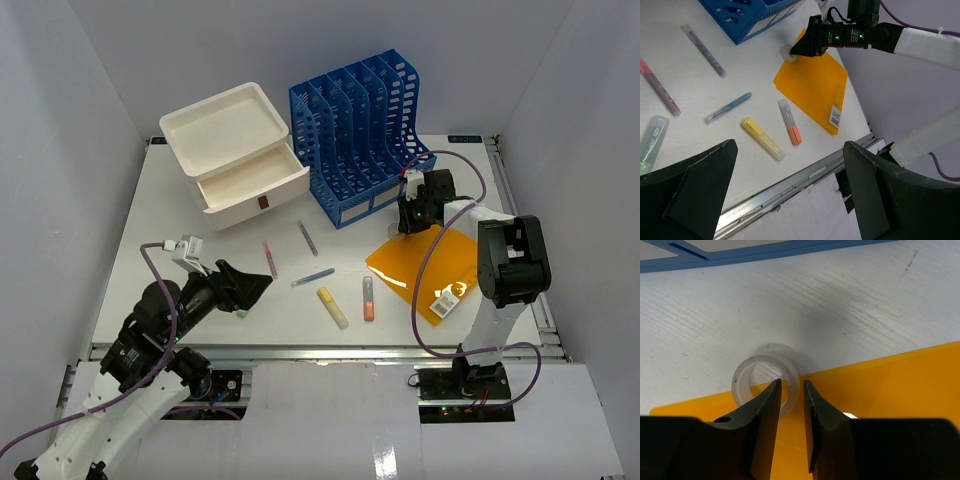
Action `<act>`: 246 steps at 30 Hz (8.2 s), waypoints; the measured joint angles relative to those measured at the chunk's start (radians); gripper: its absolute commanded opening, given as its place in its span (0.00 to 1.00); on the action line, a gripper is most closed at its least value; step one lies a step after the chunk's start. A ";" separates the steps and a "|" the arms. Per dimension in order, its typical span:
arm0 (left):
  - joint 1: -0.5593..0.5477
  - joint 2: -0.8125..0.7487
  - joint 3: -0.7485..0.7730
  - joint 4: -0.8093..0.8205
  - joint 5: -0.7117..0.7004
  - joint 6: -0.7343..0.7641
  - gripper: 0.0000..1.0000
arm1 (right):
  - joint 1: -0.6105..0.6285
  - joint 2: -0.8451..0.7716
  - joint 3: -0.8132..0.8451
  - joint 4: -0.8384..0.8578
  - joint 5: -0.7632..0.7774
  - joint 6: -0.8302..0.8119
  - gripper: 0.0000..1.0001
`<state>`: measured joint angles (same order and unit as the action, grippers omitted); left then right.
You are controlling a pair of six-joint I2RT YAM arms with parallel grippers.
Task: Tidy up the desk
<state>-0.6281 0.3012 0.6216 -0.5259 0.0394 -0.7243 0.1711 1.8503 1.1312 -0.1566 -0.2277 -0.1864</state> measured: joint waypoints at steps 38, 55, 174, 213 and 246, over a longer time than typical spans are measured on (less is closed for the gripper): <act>0.000 -0.018 0.193 0.055 0.044 -0.092 0.97 | 0.533 0.128 0.889 -0.193 0.010 -0.130 0.13; 0.000 0.015 0.142 0.042 0.033 -0.106 0.97 | 0.593 0.232 0.923 -0.126 0.128 -0.108 0.80; 0.285 1.339 0.341 0.744 -0.468 0.341 0.67 | -0.409 -0.922 -0.524 -0.208 -1.113 -0.475 0.59; 0.160 1.138 0.113 0.819 -0.548 0.263 0.00 | -0.413 -0.929 -0.524 -0.208 -1.122 -0.470 0.60; 0.126 0.513 -0.029 0.445 0.146 0.222 0.98 | 0.118 -0.792 -0.371 -0.365 -0.398 -0.357 0.90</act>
<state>-0.5018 0.8137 0.5926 -0.0814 0.1850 -0.5026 0.2894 1.0586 0.7600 -0.5219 -0.6256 -0.5438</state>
